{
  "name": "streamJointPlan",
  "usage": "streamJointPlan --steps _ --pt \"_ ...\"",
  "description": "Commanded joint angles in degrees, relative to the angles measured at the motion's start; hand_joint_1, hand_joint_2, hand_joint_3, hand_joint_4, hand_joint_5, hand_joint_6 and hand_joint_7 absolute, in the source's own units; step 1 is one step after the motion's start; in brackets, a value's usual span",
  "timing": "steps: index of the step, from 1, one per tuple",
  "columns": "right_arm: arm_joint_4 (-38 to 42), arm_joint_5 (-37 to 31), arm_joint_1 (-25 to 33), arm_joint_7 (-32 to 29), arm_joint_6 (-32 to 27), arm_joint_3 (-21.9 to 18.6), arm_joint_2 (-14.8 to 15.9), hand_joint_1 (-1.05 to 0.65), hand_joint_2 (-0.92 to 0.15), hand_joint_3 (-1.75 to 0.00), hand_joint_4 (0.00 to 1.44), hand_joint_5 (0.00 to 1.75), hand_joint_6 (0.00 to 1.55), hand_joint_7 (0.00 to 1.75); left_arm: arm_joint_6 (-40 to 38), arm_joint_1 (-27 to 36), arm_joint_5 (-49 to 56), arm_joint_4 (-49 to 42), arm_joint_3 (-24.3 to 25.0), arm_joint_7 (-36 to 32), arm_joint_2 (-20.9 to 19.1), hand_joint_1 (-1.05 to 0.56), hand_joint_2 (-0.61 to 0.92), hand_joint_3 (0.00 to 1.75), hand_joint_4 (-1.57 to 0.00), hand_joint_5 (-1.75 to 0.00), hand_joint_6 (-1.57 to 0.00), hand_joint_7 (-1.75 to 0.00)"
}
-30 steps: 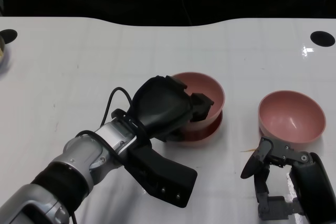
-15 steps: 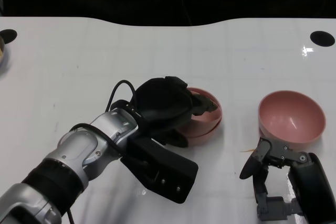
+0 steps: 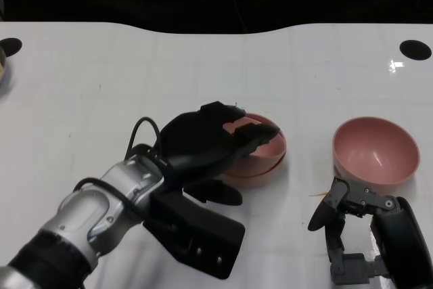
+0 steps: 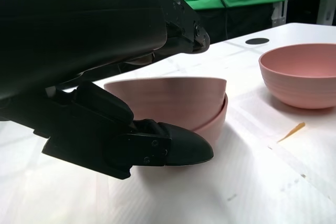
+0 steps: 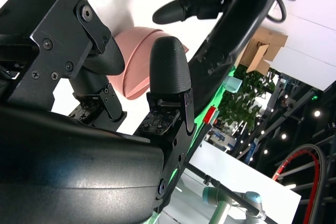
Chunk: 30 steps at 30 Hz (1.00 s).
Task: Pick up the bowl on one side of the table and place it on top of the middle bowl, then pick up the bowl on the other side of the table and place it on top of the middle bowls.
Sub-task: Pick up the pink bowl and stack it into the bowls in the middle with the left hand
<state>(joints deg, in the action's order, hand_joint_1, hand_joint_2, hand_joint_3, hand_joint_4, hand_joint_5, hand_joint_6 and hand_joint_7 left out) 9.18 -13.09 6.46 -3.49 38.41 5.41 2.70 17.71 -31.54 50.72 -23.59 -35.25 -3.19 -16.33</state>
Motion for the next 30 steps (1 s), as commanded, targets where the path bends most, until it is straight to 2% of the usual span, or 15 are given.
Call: streamJointPlan --steps 1,10,16,21,30 --pt "-1.05 0.83 0.33 0.02 -0.13 -0.21 0.26 0.13 -0.22 -1.64 0.92 1.75 0.81 1.41 -0.34 2.97 1.51 0.19 0.53 -4.91 -1.13 -0.79 0.92 0.39 0.0 -0.14 -0.07 -0.01" --pt "-0.85 0.3 0.34 -0.36 0.25 -0.23 0.24 0.12 -0.21 -1.64 0.9 1.74 0.82 1.4 1.96 3.92 2.28 -9.57 -1.1 -16.01 1.88 -0.7 0.92 0.26 0.0 0.0 -0.02 0.0" --pt "-1.07 -0.19 0.34 -0.5 -0.18 -0.27 0.3 0.12 -0.22 -1.63 0.91 1.74 0.82 1.4 3.19 2.06 2.46 -14.39 -1.68 -17.54 3.26 -0.69 0.92 0.26 0.0 0.0 -0.01 0.0" --pt "-0.89 -0.35 0.24 -0.62 0.01 -0.24 0.22 0.12 -0.21 -1.63 0.91 1.74 0.83 1.4 2.08 0.69 2.78 -16.05 -2.46 -15.37 3.92 -0.71 0.92 0.31 0.0 0.0 0.0 0.0" --pt "-0.01 0.68 -0.09 -0.32 0.61 -0.14 0.02 0.13 -0.22 -1.62 0.92 1.74 0.84 1.4 3.41 0.62 2.39 -16.02 -1.8 -20.99 4.22 -0.69 0.92 0.27 0.0 0.0 0.0 0.0"
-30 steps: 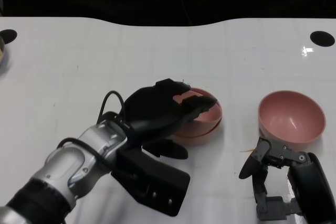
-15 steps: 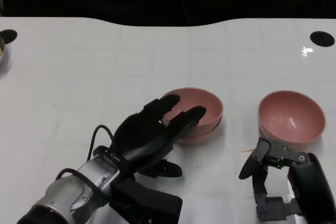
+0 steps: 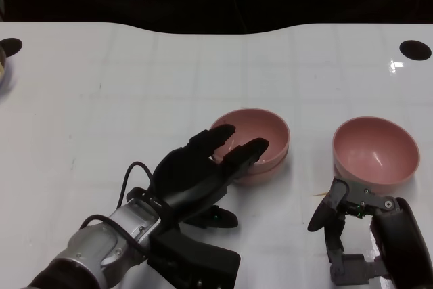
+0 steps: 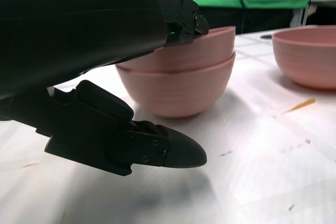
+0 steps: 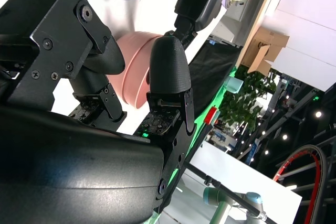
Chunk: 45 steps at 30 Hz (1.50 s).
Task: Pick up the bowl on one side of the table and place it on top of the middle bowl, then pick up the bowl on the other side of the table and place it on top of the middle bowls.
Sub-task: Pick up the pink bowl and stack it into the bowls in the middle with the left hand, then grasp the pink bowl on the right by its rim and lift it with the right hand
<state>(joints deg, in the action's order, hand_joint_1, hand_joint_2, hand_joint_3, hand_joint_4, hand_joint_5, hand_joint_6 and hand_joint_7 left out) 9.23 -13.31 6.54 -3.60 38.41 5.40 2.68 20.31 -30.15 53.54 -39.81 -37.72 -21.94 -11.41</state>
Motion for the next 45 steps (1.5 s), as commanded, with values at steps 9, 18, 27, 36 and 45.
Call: streamJointPlan --steps 9,18,27,36,45 --pt "-0.11 0.22 -0.19 -0.46 0.77 -0.29 0.36 0.14 -0.19 -1.66 0.92 1.74 0.84 1.4 1.72 0.58 -1.92 4.51 3.28 -3.23 -2.7 -0.65 0.92 0.25 0.0 0.0 0.0 0.0" --pt "-0.32 0.07 -0.07 -0.49 0.43 -0.25 0.29 0.14 -0.17 -1.69 0.92 1.75 0.85 1.39 6.74 4.85 -6.12 12.44 8.17 -4.07 -7.41 -0.58 0.92 0.2 -0.09 -0.06 -0.12 -0.07" --pt "-0.71 0.27 0.22 -0.36 0.29 -0.16 0.22 0.12 -0.18 -1.69 0.92 1.75 0.84 1.39 17.48 11.34 -10.54 15.69 14.91 -9.31 -11.22 -0.46 0.92 0.08 -0.15 -0.99 -0.43 -0.19" --pt "-0.24 1.31 0.13 0.19 1.19 -0.01 0.31 0.12 -0.19 -1.67 0.92 1.75 0.84 1.39 27.05 18.82 -19.74 17.55 21.02 -5.74 -13.1 -0.2 0.91 0.13 -0.56 -1.09 -0.74 -0.46" --pt "-0.46 1.18 0.17 0.31 0.98 -0.18 0.43 0.11 -0.19 -1.67 0.92 1.75 0.85 1.39 29.98 27.27 -40.11 20.45 25.77 5.91 -9.11 0.12 0.36 1.36 -0.8 -1.25 -0.99 -0.63"
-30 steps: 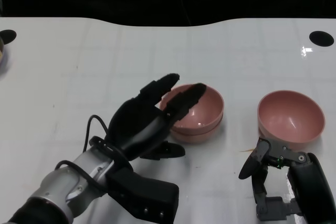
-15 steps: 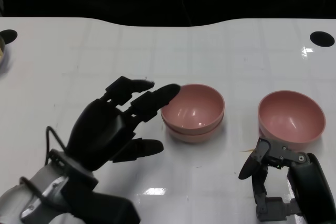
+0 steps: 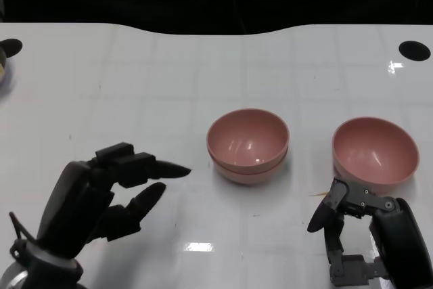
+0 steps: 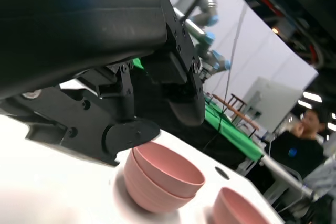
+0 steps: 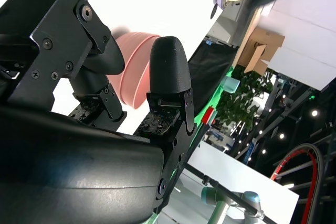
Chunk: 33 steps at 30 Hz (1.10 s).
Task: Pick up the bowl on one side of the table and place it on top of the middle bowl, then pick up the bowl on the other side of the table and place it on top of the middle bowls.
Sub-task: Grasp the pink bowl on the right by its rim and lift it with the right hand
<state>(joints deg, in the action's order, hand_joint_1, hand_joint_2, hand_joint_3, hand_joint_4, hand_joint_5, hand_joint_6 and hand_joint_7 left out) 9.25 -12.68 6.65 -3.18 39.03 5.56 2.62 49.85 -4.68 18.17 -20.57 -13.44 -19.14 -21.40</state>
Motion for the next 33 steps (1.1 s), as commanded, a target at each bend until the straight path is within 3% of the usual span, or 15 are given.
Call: streamJointPlan --steps 1,4,11,16,17,20,23,27,28,30,33 --pt "-0.57 0.67 0.11 -0.02 0.19 -0.35 0.49 0.11 -0.19 -1.68 0.92 1.75 0.85 1.39 0.38 2.22 -6.41 1.2 1.84 4.44 1.42 0.13 0.36 1.38 -0.8 -1.29 -0.98 -0.69" --pt "-0.5 1.03 0.21 0.22 0.35 -0.44 0.63 0.12 -0.18 -1.68 0.92 1.75 0.85 1.39 0.19 2.77 -10.53 0.5 2.57 8.74 2.74 0.15 0.34 1.46 -0.81 -1.4 -0.93 -0.91" --pt "-0.32 -0.06 -0.14 -0.62 1.4 -1.62 1.41 0.11 -0.23 -1.66 0.9 1.73 0.84 1.38 -4.09 3.89 -20.61 -0.19 3.93 20.83 5.09 0.03 0.28 1.61 -0.93 -1.73 -0.88 -1.52" --pt "-0.76 -0.41 -0.86 -1.22 0.93 -2.47 1.7 0.1 -0.28 -1.57 0.82 1.71 0.8 1.3 -6.72 4.2 -25.8 -0.49 5.45 27.96 6.76 0.01 0.31 1.54 -0.96 -1.75 -0.85 -1.63" --pt "-0.79 -0.33 -1.1 -1.18 0.93 -2.61 1.83 0.1 -0.33 -1.46 0.74 1.54 0.74 1.18 -6.6 4.08 -26.19 -0.89 5.83 29.02 7.08 0.02 0.34 1.5 -0.97 -1.75 -0.85 -1.64" --pt "-3.34 -3.18 -1.04 -2.17 -2.49 -3.69 2.29 0.07 -0.35 -1.36 0.64 1.38 0.64 1.04 -6.65 3.9 -26.2 -1.5 6.92 30.91 7.96 0.02 0.35 1.47 -0.98 -1.75 -0.85 -1.65" --pt "-7.73 -6.34 -0.52 -2.94 -7.81 -4.86 2.8 -0.02 -0.39 -1.07 0.48 1.27 0.49 0.9 -6.93 3.92 -25.51 -1.57 7.93 31.96 8.62 0.01 0.36 1.47 -0.98 -1.75 -0.85 -1.65" --pt "-14.01 -14.57 0.16 -5.24 -15.95 -6.19 3.47 -0.19 -0.69 -0.33 0.38 1.03 0.35 0.69 -6.14 3.61 -24.37 -2.24 8.8 32.84 9.11 0.01 0.36 1.46 -0.98 -1.75 -0.85 -1.65" --pt "-15.46 -17.48 0.08 -5.45 -18.47 -6.45 4.23 -0.23 -0.74 -0.22 0.36 0.97 0.33 0.63 -6.27 3.58 -24.39 -2.34 8.89 33.18 9.23 0.01 0.36 1.46 -0.99 -1.75 -0.85 -1.65" --pt "-17.78 -21.63 0.02 -5.08 -23.09 -6.56 5.45 -0.34 -0.79 -0.08 0.28 0.87 0.28 0.52 -6.66 3.66 -24.26 -2.19 9.09 33.64 9.47 0.01 0.35 1.47 -0.99 -1.75 -0.85 -1.65" --pt "-20.85 -26.21 0.15 -3.27 -30.06 -5.96 6.65 -0.42 -0.8 -0.02 0.16 0.79 0.22 0.42 -6.81 3.88 -23.87 -1.78 9.42 33.98 9.86 0.01 0.35 1.49 -0.98 -1.75 -0.85 -1.65"
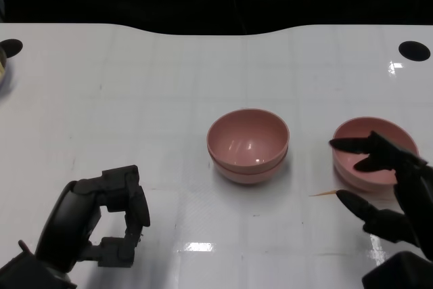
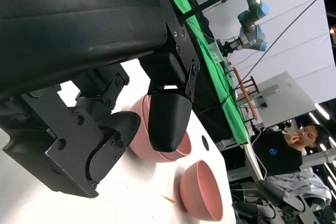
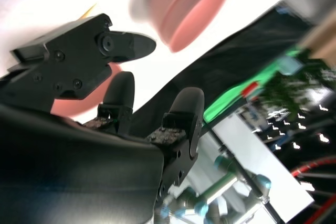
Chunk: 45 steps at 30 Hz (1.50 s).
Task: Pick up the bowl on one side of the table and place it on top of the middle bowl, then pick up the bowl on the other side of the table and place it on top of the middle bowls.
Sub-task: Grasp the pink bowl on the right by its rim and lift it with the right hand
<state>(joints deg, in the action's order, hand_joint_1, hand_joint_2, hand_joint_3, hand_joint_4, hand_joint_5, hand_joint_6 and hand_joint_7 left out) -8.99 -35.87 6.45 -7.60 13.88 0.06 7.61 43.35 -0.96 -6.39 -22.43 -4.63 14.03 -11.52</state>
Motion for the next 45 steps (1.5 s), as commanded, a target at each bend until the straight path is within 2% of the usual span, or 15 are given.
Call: streamJointPlan --steps 1,9,14,24,27,29,31,32,34,35,36,37,39,43,45 --pt "-3.29 -3.96 0.37 1.4 -6.55 -0.17 1.85 -0.43 -0.8 -0.01 0.15 0.76 0.23 0.38 -0.35 0.2 0.74 0.15 0.7 0.9 0.09 0.01 0.35 1.49 -0.98 -1.75 -0.85 -1.64" --pt "-2.07 -15.65 -2.7 4.4 -15.83 4.18 6.82 -0.52 -0.82 -0.01 0.13 0.69 0.23 0.24 0.24 -0.79 2.23 -0.65 1.31 0.49 1.31 -0.04 0.33 1.52 -0.95 -1.75 -0.84 -1.65" --pt "0.9 -20.27 -5.64 6.32 -20.24 7.54 8.85 -0.53 -0.83 0.0 0.2 0.57 0.33 0.14 0.02 -0.93 2.16 -0.78 1.57 0.79 1.78 -0.05 0.31 1.55 -0.95 -1.75 -0.84 -1.63" --pt "20.02 -24.68 -16.61 2.56 -22.23 15.55 11.91 -0.51 -0.84 0.0 0.35 0.36 0.45 0.04 0.91 -1.35 2.84 -1.45 2.05 0.7 1.94 -0.05 0.29 1.58 -0.96 -1.75 -0.86 -1.62" --pt "25.61 -24.28 -19.38 0.07 -22.07 17.43 11.74 -0.48 -0.84 0.0 0.43 0.3 0.49 0.03 1.19 -1.4 2.81 -1.71 2.17 0.83 1.98 -0.04 0.29 1.58 -0.96 -1.75 -0.86 -1.61" --pt "29.78 -23.48 -21.23 -2.83 -21.09 18.35 11.44 -0.35 -0.84 0.0 0.6 0.24 0.63 0.04 1.41 -1.35 3.2 -1.8 2.22 0.64 1.98 -0.03 0.29 1.58 -0.96 -1.75 -0.86 -1.61" --pt "33.52 -22.68 -23.01 -5.68 -19.44 19.35 11.68 -0.31 -0.85 0.0 0.68 0.22 0.69 0.05 1.45 -1.34 3.51 -1.82 2.26 0.53 2.0 -0.03 0.29 1.58 -0.96 -1.75 -0.86 -1.61" --pt "35.84 -22.34 -24.11 -7.72 -17.84 19.95 12.03 -0.26 -0.87 0.0 0.79 0.51 0.85 0.05 1.62 -1.4 3.63 -1.95 2.31 0.52 2.05 -0.03 0.29 1.58 -0.96 -1.75 -0.86 -1.61" --pt "40.6 -21.07 -25.96 -13.38 -13.44 20.59 12.5 -0.19 -0.87 0.0 0.84 1.17 1.16 0.1 1.79 -1.48 3.37 -2.38 2.37 0.83 2.23 -0.02 0.29 1.58 -0.96 -1.75 -0.86 -1.61" --pt "43.07 -21.02 -26.94 -16.67 -11.32 21.22 12.85 -0.15 -0.85 -0.01 0.84 1.45 1.1 0.54 1.94 -1.51 3.53 -2.57 2.44 0.74 2.27 -0.02 0.29 1.59 -0.96 -1.75 -0.86 -1.61" --pt "45.22 -20.95 -27.76 -19.34 -9.58 21.83 13.13 -0.13 -0.86 -0.02 0.88 1.59 0.95 1.03 2.15 -1.48 3.67 -2.77 2.5 0.67 2.31 -0.02 0.29 1.59 -0.96 -1.75 -0.86 -1.61" --pt "47.13 -20.98 -28.61 -21.41 -8.19 22.46 13.42 -0.12 -0.87 -0.02 0.9 1.68 0.83 1.39 2.19 -1.39 3.63 -2.76 2.54 0.72 2.33 -0.02 0.28 1.59 -0.96 -1.75 -0.86 -1.61" --pt "49.24 -21.04 -29.79 -23.51 -7.2 23.51 13.79 -0.13 -0.88 -0.03 0.92 1.73 0.76 1.58 1.99 -1.18 3.36 -2.56 2.61 0.92 2.36 0.0 0.28 1.6 -0.96 -1.75 -0.86 -1.61" --pt "50.39 -20.5 -31.27 -25.14 -6.79 24.57 14.22 -0.14 -0.88 -0.03 0.92 1.75 0.74 1.62 1.74 -1.12 3.3 -2.4 2.71 1.0 2.32 0.0 0.27 1.61 -0.95 -1.75 -0.86 -1.6" --pt "48.94 -20.41 -32.16 -24.64 -7.4 24.61 14.56 -0.21 -0.89 -0.03 0.91 1.75 0.79 1.44 1.37 -1.14 3.26 -2.26 2.76 1.07 2.21 -0.02 0.28 1.59 -0.96 -1.75 -0.86 -1.6"
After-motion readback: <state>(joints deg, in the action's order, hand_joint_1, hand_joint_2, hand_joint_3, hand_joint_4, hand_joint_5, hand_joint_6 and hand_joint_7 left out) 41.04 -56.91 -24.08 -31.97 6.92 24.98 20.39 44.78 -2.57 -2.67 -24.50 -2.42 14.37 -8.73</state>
